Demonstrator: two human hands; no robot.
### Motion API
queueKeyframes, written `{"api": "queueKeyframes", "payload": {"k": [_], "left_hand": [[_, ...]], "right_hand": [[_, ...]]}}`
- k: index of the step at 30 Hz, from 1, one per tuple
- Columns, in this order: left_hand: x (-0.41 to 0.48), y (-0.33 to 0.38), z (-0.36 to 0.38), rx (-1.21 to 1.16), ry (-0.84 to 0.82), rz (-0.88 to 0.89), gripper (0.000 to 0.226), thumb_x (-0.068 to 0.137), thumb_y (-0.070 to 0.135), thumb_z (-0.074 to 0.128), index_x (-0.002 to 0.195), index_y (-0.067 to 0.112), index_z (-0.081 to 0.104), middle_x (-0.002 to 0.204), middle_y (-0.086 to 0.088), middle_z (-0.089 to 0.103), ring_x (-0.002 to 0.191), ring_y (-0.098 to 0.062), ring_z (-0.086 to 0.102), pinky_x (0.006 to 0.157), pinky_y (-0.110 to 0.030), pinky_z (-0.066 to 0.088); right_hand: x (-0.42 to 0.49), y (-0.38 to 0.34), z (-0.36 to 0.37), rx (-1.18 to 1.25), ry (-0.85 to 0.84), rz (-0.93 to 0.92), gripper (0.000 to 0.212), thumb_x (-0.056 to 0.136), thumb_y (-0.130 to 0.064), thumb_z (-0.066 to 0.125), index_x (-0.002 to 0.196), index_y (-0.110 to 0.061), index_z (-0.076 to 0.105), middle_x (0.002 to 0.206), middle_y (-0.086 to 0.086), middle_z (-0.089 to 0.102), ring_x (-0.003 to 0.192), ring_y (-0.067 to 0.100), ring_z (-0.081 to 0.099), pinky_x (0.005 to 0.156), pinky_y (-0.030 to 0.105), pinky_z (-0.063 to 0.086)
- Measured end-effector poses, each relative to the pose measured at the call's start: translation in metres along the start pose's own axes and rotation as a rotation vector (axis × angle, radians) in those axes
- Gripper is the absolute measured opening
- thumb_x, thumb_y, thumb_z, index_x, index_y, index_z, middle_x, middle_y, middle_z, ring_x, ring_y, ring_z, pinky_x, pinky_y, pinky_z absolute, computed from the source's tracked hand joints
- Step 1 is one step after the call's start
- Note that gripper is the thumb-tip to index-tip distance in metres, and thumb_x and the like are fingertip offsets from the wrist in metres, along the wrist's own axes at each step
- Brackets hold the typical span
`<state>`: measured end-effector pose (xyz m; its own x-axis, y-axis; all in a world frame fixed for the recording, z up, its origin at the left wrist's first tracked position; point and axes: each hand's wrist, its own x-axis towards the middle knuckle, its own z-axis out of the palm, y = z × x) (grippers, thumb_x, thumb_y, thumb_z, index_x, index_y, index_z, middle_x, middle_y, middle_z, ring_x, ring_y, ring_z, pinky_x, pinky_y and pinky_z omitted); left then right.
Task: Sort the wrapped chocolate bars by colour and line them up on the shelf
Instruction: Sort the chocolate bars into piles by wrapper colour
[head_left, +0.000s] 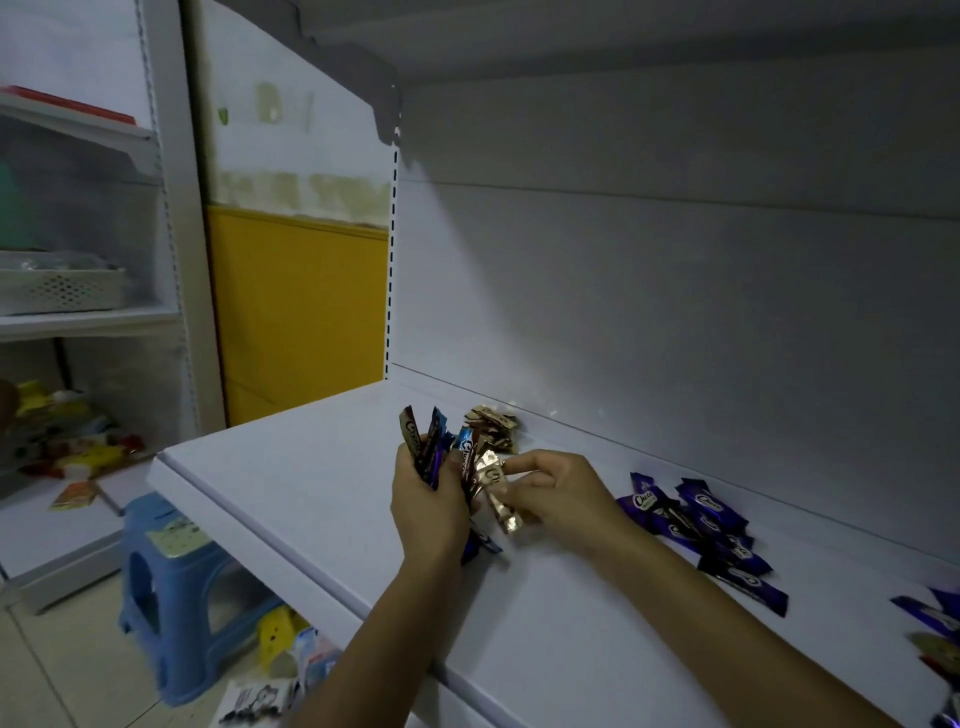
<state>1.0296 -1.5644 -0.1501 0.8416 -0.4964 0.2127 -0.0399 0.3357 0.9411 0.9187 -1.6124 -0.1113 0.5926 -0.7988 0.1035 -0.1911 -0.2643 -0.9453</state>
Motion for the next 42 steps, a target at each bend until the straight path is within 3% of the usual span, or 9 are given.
{"api": "queueKeyframes", "payload": {"k": [9,13,18,21,25,29,32,35,42], "left_hand": [[0.008,-0.005,0.0,-0.101,0.089,-0.056,0.016,0.097,0.013,0.053,0.108,0.025,0.052,0.09,0.007,0.061,0.054,-0.004,0.063,0.052,-0.025,0.055],[0.009,-0.005,0.001,-0.106,0.089,-0.075,0.016,0.097,0.016,0.053,0.11,0.025,0.05,0.092,0.005,0.061,0.06,-0.013,0.063,0.048,-0.02,0.051],[0.012,-0.008,0.001,-0.133,0.117,-0.082,0.015,0.097,0.016,0.053,0.108,0.026,0.052,0.09,0.003,0.063,0.066,-0.018,0.063,0.044,-0.015,0.048],[0.015,-0.01,0.002,-0.119,0.131,-0.06,0.013,0.096,0.014,0.054,0.106,0.022,0.054,0.092,0.0,0.064,0.073,-0.016,0.064,0.049,-0.015,0.05],[0.013,-0.009,0.002,-0.12,0.097,-0.09,0.014,0.097,0.018,0.054,0.11,0.021,0.054,0.101,-0.011,0.065,0.088,-0.038,0.065,0.07,-0.043,0.059],[0.011,-0.004,0.001,-0.128,0.095,-0.089,0.017,0.096,0.019,0.054,0.113,0.02,0.053,0.105,-0.009,0.066,0.093,-0.039,0.065,0.082,-0.054,0.055],[0.009,-0.001,0.0,-0.151,0.113,-0.086,0.018,0.096,0.016,0.054,0.114,0.017,0.053,0.104,-0.008,0.065,0.088,-0.034,0.067,0.075,-0.046,0.058],[0.008,-0.002,0.0,-0.151,0.151,-0.037,0.018,0.095,0.015,0.056,0.111,0.021,0.052,0.095,0.008,0.062,0.086,-0.011,0.062,0.075,-0.029,0.049],[0.009,-0.007,0.0,-0.103,0.174,-0.039,0.015,0.097,0.015,0.052,0.106,0.026,0.047,0.093,0.011,0.056,0.078,-0.004,0.056,0.062,-0.016,0.044]], "right_hand": [[0.077,-0.002,-0.015,-0.08,0.331,0.025,0.005,0.083,-0.013,0.071,0.083,-0.018,0.069,0.086,-0.005,0.067,0.076,0.009,0.058,0.064,0.019,0.043],[0.129,0.001,-0.003,-0.567,0.497,-0.091,0.016,0.09,-0.017,0.06,0.1,-0.017,0.073,0.1,0.0,0.07,0.079,0.016,0.062,0.064,0.023,0.044],[0.156,0.008,0.007,-1.017,0.411,-0.179,0.023,0.094,-0.022,0.053,0.08,-0.014,0.07,0.081,0.004,0.059,0.069,0.02,0.054,0.059,0.028,0.044],[0.157,0.02,0.017,-0.918,0.195,-0.003,0.038,0.093,-0.042,0.051,0.07,-0.011,0.053,0.069,0.007,0.05,0.066,0.023,0.047,0.063,0.029,0.038],[0.147,0.012,0.01,-0.964,0.066,-0.002,0.034,0.094,-0.037,0.047,0.084,-0.009,0.064,0.086,0.009,0.064,0.086,0.028,0.06,0.075,0.032,0.043],[0.11,-0.012,0.011,-0.464,0.107,-0.154,0.049,0.09,-0.057,0.05,0.064,-0.015,0.057,0.059,-0.005,0.057,0.058,0.014,0.056,0.06,0.024,0.042],[0.073,-0.018,0.013,-0.276,-0.089,-0.121,0.047,0.071,-0.071,0.055,0.076,-0.027,0.071,0.064,-0.016,0.068,0.062,-0.003,0.064,0.056,0.014,0.047],[0.051,-0.014,0.005,-0.261,-0.243,-0.041,0.026,0.078,-0.046,0.072,0.084,-0.021,0.074,0.079,-0.005,0.074,0.077,0.007,0.07,0.057,0.015,0.048],[0.055,-0.019,-0.014,-0.036,-0.133,0.022,0.014,0.085,-0.025,0.069,0.091,-0.013,0.074,0.082,0.003,0.074,0.063,0.01,0.068,0.05,0.016,0.048]]}}
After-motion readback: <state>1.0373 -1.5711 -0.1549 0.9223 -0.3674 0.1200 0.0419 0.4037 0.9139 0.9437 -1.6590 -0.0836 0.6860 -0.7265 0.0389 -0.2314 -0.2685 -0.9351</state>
